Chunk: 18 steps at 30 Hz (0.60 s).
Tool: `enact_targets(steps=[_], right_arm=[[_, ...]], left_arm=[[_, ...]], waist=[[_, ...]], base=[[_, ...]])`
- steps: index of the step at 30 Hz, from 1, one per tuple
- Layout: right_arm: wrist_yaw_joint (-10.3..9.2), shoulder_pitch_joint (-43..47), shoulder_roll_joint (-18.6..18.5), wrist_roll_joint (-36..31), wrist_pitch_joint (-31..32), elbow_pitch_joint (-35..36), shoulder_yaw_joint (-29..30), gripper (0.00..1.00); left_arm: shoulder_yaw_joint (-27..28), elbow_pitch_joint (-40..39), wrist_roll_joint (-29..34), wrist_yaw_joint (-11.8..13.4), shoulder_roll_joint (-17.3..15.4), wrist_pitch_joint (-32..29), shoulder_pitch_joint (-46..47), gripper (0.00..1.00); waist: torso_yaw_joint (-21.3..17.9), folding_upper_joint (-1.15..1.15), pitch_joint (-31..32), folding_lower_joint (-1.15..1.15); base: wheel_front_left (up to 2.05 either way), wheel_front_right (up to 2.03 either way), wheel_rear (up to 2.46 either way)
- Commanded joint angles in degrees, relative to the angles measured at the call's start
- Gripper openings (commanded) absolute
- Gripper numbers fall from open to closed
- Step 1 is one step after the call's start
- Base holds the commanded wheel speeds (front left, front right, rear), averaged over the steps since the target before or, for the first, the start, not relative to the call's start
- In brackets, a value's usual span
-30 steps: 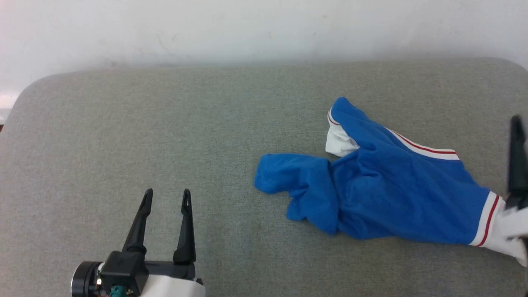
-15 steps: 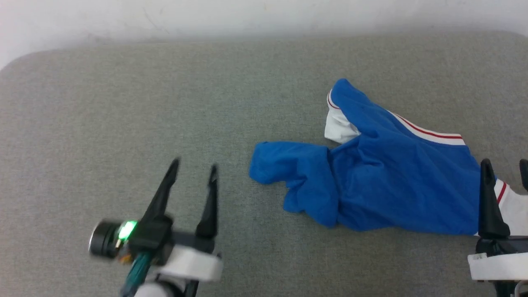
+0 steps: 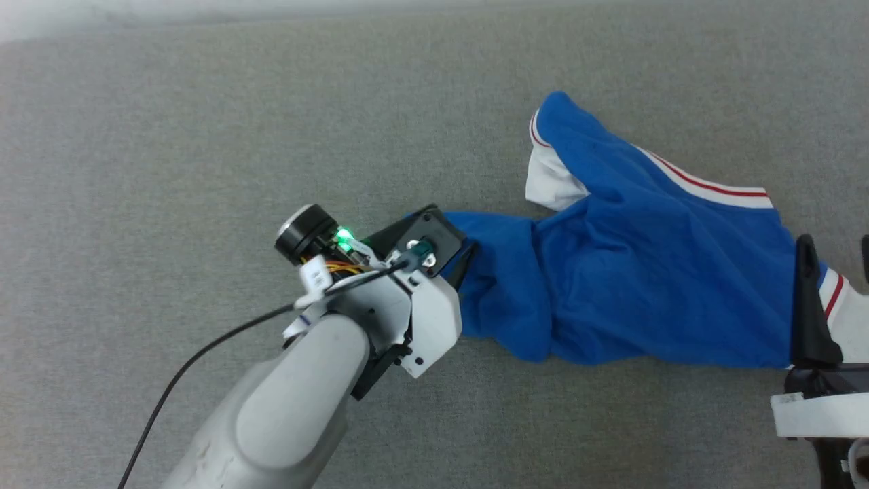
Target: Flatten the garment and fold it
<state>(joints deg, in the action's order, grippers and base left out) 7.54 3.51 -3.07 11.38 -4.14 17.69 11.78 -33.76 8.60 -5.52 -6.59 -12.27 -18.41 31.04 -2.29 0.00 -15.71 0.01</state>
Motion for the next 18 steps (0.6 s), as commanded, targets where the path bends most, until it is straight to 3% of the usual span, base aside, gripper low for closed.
enact_targets(steps=[1,8,10,18], right_arm=[[-0.05,-1.2,0.2,0.6,-0.2,-0.1,-0.6,1.00],[-0.05,-2.6,0.2,1.0,-0.7,-0.8,-1.3,1.00],[-0.05,-2.9,0.2,1.1,-0.8,-0.9,-1.0,1.00],[-0.05,-2.8,0.2,0.5,-0.5,-1.5,-0.6,1.00]], left_arm=[[-2.3,3.6,-1.1,-0.6,0.0,-3.1,2.7,1.00],[-9.3,12.4,-5.8,-0.9,-1.5,-9.4,7.8,1.00],[-10.6,13.4,-8.2,-0.9,-1.8,-8.6,8.9,0.03],[-8.7,8.6,-13.7,-0.1,-2.3,-0.6,9.3,0.00]], waist=[[-1.1,0.00,-2.5,-0.01],[-2.4,0.00,-4.4,-0.01],[-2.4,0.00,-4.6,-0.01],[1.5,0.00,-1.4,-0.01]], base=[[0.00,0.00,0.00],[0.00,0.00,0.00],[0.00,0.00,0.00],[0.00,0.00,0.00]])
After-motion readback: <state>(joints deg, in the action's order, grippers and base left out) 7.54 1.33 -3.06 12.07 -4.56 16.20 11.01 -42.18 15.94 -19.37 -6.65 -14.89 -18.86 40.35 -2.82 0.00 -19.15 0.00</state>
